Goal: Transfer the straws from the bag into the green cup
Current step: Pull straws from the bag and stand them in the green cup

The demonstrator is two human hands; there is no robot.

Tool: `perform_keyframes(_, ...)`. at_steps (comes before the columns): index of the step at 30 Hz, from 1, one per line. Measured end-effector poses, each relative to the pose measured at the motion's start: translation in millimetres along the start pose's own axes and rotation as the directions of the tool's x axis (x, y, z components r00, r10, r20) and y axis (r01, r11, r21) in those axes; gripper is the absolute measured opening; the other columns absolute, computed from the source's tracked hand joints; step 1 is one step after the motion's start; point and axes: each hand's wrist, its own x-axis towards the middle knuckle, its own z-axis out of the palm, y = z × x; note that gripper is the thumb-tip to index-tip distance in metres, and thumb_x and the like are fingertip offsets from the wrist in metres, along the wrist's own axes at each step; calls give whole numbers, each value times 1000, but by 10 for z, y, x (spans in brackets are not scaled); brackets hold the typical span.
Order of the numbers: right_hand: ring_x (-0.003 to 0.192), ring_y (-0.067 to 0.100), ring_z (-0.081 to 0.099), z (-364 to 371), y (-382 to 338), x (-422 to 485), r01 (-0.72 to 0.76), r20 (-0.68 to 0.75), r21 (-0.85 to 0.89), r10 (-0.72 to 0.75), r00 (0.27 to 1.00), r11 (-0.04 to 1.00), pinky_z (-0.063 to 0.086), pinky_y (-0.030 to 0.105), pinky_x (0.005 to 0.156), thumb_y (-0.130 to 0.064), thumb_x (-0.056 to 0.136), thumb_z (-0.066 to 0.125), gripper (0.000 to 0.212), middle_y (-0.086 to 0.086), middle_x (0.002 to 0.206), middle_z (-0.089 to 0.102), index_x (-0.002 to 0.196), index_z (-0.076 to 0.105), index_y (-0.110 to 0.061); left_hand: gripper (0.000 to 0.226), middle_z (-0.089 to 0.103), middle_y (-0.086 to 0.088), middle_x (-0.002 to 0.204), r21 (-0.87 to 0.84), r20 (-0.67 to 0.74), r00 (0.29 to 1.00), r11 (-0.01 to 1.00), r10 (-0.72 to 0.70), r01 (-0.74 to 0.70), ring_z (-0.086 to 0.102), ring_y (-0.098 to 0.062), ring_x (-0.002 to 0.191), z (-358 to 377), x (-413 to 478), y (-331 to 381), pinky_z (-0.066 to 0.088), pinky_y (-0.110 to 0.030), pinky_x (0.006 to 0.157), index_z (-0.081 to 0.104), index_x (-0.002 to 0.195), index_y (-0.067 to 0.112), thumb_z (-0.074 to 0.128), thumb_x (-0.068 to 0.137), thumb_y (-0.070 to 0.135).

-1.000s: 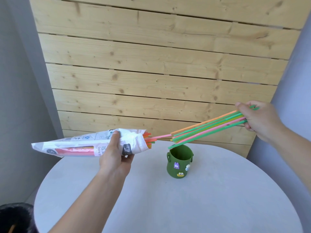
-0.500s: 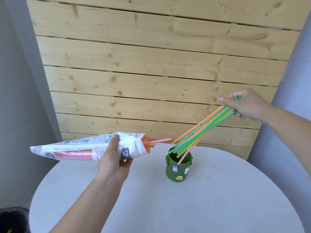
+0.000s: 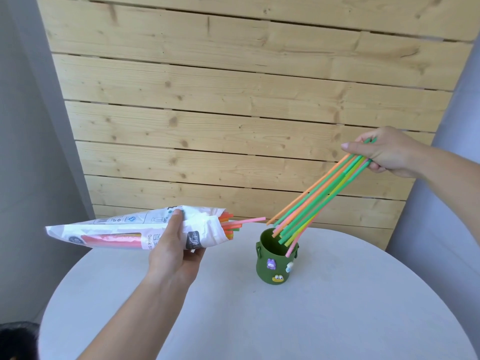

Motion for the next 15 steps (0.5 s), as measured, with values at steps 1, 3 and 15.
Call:
perform_keyframes(1,33,8,33,-3,16,3,-15,17,-6,15,1000,1000,25,14,35,-34,89,75,33,-7,43,47,68,62,-13,48,78,-3,122,0,0,1000,1000,0,0,77,-18,104,-3,-1,0,63,-37,72,63,133,15,81,90,24)
perform_keyframes(3,34,8,31,18,55,9,-43,51,-29,44,998,999,23,14,36,-34,89,75,35,-6,44,44,66,59,-13,49,78,-3,121,-4,1,1000,1000,2,-2,77,-18,104,-7,4,-3,64,-36,72,62,134,15,81,90,23)
perform_keyframes(15,36,9,35,196,93,154,-134,10,-110,136,991,985,27,15,35,-38,87,77,33,3,56,45,74,60,-13,44,78,-3,120,3,10,1000,1000,14,-14,78,-18,103,-20,29,-27,64,-36,72,64,132,15,79,91,23)
